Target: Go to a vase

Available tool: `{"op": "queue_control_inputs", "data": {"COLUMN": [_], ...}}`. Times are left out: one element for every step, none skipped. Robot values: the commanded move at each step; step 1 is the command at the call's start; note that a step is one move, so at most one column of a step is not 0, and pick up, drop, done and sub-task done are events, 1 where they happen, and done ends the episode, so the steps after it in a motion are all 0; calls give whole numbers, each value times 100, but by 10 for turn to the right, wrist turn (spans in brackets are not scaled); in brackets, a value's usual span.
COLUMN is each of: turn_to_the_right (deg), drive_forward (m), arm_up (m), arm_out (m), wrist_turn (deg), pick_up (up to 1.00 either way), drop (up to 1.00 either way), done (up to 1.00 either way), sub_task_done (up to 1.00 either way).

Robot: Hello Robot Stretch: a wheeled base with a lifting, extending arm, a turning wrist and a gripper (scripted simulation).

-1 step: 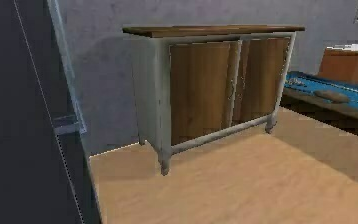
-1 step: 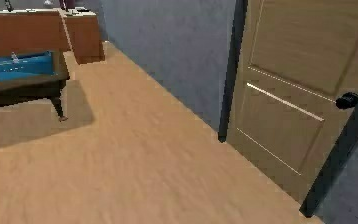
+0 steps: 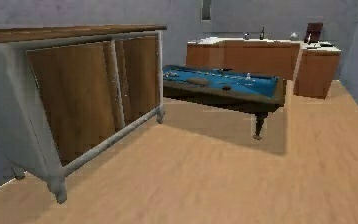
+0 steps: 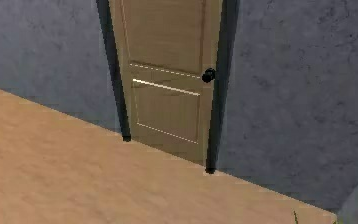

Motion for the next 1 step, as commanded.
{"op": "queue_control_inputs", "data": {"turn_to_the_right": [0], "drive_forward": [20], "arm_up": [0], "arm_out": [0], "wrist_turn": [0], "pick_up": [0], "drop": [0], "done": [0], "sub_task_done": [0]}}
